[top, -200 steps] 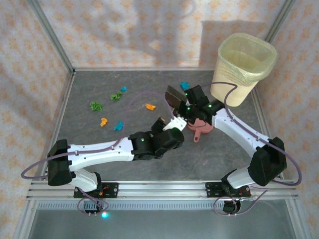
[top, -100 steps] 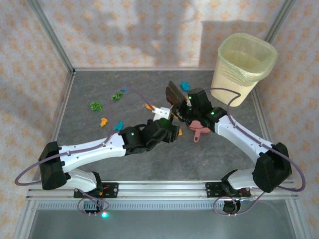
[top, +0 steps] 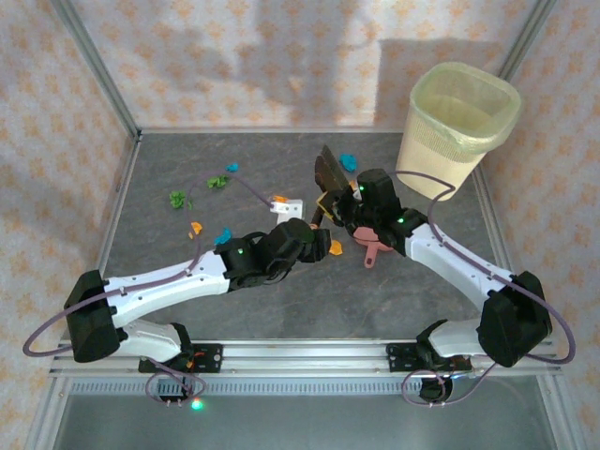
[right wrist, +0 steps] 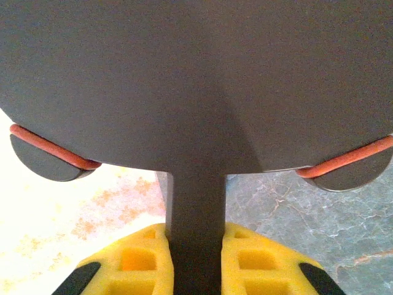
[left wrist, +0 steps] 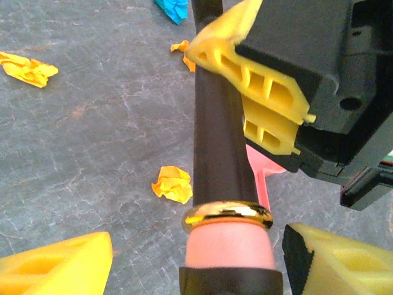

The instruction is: Sweep away the paper scraps from the table

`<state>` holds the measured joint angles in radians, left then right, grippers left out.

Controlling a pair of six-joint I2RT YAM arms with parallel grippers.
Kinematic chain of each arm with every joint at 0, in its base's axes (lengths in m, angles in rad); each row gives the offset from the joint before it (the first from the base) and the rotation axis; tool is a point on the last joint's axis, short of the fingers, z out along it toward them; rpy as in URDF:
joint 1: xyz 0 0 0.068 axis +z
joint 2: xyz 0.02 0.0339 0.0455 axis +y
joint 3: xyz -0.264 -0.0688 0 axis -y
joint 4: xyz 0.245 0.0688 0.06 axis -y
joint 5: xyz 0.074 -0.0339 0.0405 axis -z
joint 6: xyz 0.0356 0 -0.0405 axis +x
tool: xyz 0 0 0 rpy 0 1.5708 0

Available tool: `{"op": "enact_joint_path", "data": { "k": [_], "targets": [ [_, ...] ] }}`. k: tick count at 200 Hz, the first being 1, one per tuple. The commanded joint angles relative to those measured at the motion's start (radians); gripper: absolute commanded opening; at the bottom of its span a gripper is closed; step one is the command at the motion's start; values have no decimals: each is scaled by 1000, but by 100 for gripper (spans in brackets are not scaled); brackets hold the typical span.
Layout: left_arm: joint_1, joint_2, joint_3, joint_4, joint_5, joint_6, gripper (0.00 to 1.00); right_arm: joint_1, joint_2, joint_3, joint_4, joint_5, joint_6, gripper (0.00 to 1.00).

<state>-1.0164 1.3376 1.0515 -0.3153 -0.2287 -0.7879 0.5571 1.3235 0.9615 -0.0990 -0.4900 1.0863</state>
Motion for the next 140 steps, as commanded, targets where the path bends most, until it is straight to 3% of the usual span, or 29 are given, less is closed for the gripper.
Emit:
{"op": "enact_joint_path", "data": {
  "k": [1,31,104,140],
  "targets": [
    [4,-16,-23,56,24,-32,74,-8,-41,-12,75,20,22,0],
    [10,0,-12,48,20,-10,68,-8,-36,11,0,40,-8,0],
    [51,56,23,70,96,-36,53,-7,-46,-13,41,24,15,0],
    [55,65,40,70,86,-39,32,-7,-42,-20,42,31,9,0]
  ]
}}
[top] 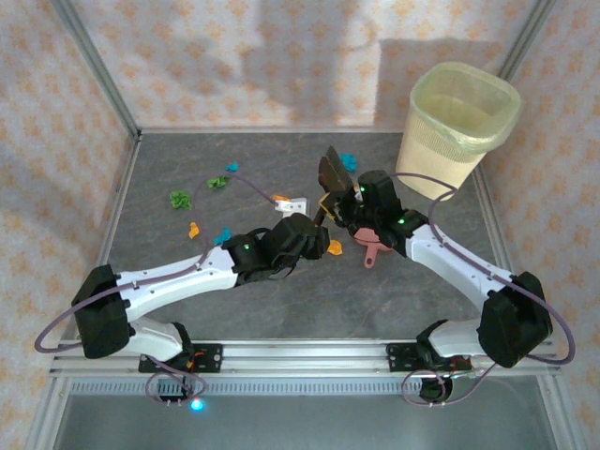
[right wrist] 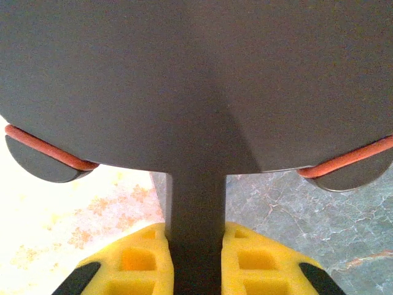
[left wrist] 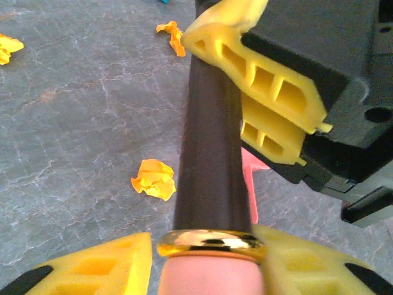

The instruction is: Sweep away the paper scraps from the table

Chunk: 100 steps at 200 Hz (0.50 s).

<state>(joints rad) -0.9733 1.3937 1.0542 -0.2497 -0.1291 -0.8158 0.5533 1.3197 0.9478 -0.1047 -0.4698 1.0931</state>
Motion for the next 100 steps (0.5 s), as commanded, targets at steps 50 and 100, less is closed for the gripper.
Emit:
{"op": "enact_joint_path", "data": {
  "k": [50,100],
  "targets": [
    [17,7,50,-12,-41,-15,2,-3,-33,-18,55,13,-15,0],
    [30,-48,37,-67,-113,13,0,-4,-66,-3,-36,75,-110,41]
  ]
}}
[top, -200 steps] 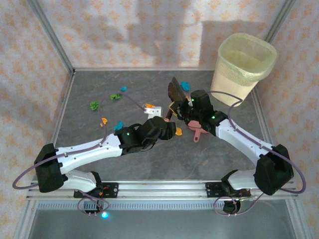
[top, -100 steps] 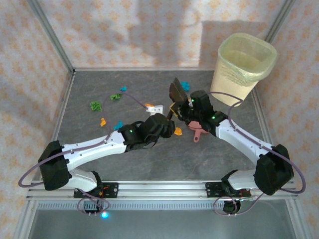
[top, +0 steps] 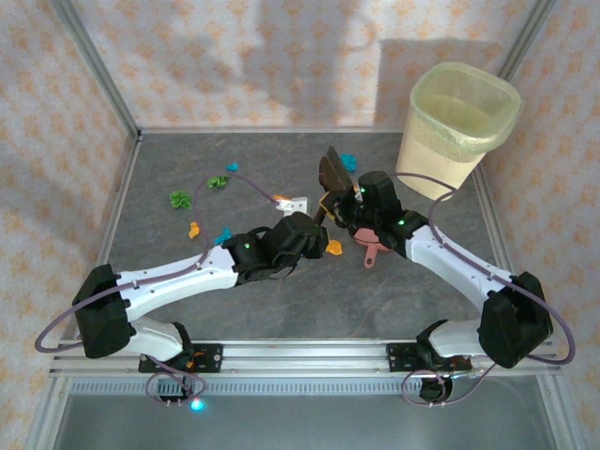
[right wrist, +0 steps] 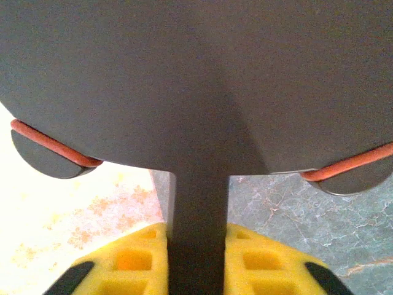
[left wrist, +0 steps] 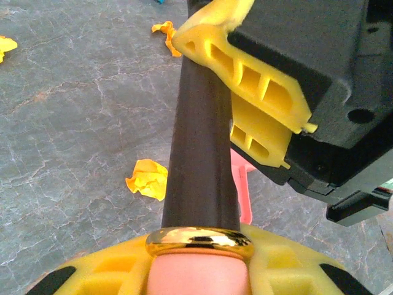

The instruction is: Sweep away the paper scraps from the table

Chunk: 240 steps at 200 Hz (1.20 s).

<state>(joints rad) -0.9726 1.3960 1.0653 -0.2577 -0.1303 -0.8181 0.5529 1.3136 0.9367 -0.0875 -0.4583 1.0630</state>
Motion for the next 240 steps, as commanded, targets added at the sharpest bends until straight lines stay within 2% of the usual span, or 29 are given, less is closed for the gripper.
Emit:
{"op": "enact_joint_path", "data": {
  "k": [1,24,54,83,116,160,196,224,240],
  "targets": [
    [30,-51,25,-60,-113,16,0,-3,-61,8,-57,65,-83,42],
    [51,-97,21,-109,-129,53,0,-3,-123,-9,-81,127,-135,58],
    [87,-176,15,-187,-133,114,0,-4,-240,-54,-80,214,-222,68],
    [132,-232,39,-289,-115,163,0,-4,-318,-86,-116,326,-340,69],
    [186,-262,67,-375,-20,203,0,-4,-374,-166,-57,374,-506,70],
    [216,-281,21,-364,114,152,0,-4,-342,-177,-116,448,-631,69],
    [227,-259,-4,-315,192,92,0,-4,-297,-208,-71,398,-725,69],
    [229,-232,13,-335,185,121,0,-4,-296,-259,-11,376,-756,69],
    [229,-221,26,-353,176,146,0,-3,-309,-287,9,409,-761,69]
  ]
}}
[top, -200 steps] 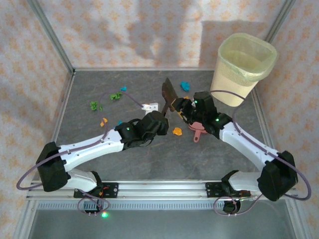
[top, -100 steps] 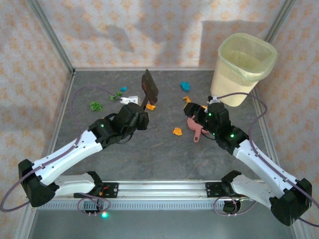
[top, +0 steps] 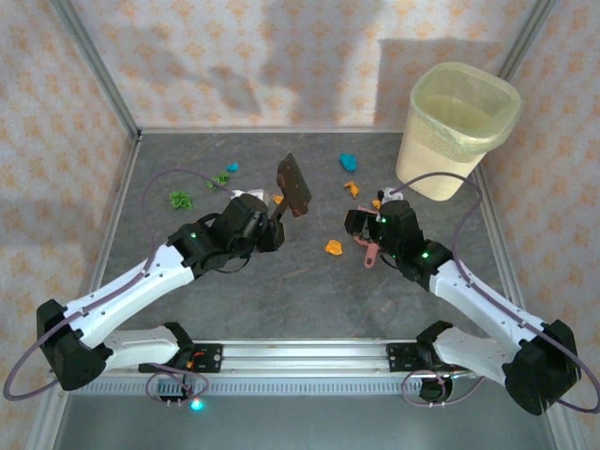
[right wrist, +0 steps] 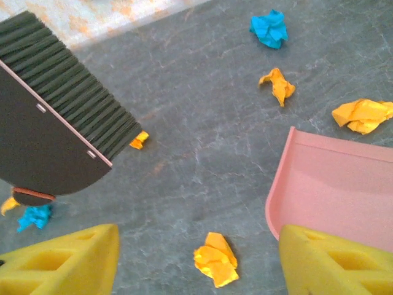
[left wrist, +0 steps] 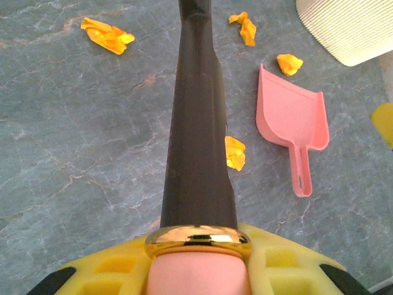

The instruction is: Sweep away the paper scraps from the table

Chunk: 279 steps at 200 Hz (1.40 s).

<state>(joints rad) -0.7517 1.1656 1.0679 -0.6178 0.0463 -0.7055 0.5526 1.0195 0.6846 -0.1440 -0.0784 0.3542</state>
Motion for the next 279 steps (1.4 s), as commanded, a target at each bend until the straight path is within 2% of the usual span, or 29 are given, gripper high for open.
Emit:
{"op": "enact_joint_path", "data": {
  "k": [1,13,34,50,94,124,150,195,238,279],
  "targets": [
    [8,10,24,6,0,36,0,-3,-16,-37,66,32,-52,69],
    [8,22,40,-10,0,57,0,-3,-19,-53,64,86,-45,68],
    [8,57,81,-55,3,96,0,-7,-7,-53,-1,259,8,68],
    [6,74,98,-68,22,134,0,-24,19,-29,-65,297,32,68],
    [-4,80,84,-64,3,158,0,-103,115,51,-217,191,71,68],
    [-28,24,19,3,-22,162,0,-104,159,148,-396,113,69,68],
    [-47,-26,-38,50,-47,166,0,-96,194,189,-539,-10,73,62],
    [-50,-103,-115,107,-91,160,0,-7,210,165,-647,50,94,62],
    [-49,-162,-178,145,-121,146,0,30,231,122,-614,65,149,62],
    [-50,-218,-219,165,-143,132,0,43,261,63,-480,77,194,62]
  ]
}}
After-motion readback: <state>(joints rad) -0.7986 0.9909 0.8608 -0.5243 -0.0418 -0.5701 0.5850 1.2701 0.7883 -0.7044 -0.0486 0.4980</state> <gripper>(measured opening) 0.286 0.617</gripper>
